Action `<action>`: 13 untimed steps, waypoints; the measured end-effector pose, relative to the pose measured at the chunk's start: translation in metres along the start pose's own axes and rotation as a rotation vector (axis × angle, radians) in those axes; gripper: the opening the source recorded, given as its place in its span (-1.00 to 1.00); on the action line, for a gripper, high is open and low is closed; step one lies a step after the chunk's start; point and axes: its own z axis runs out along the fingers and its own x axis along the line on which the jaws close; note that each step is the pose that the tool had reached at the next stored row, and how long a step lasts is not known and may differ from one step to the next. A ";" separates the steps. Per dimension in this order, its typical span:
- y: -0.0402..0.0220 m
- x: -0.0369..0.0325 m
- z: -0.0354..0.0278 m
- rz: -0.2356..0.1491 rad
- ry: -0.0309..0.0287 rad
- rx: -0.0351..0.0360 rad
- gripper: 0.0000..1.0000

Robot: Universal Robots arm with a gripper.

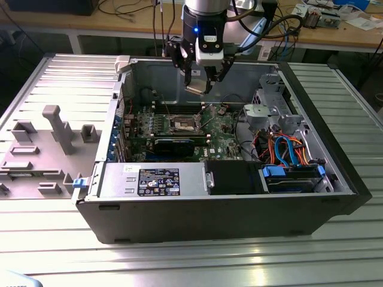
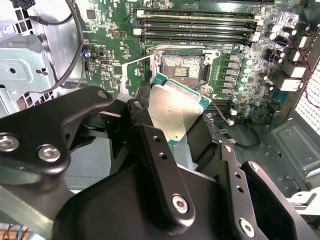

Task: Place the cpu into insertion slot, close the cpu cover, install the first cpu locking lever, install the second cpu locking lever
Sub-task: 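Place the cpu into insertion slot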

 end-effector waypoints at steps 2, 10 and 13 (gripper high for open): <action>0.0000 0.0000 0.0000 0.003 -0.0002 -0.0001 0.08; 0.0000 0.0000 0.0002 0.020 -0.0018 -0.0004 0.08; 0.0000 0.0000 0.0003 0.027 -0.0024 -0.0005 0.08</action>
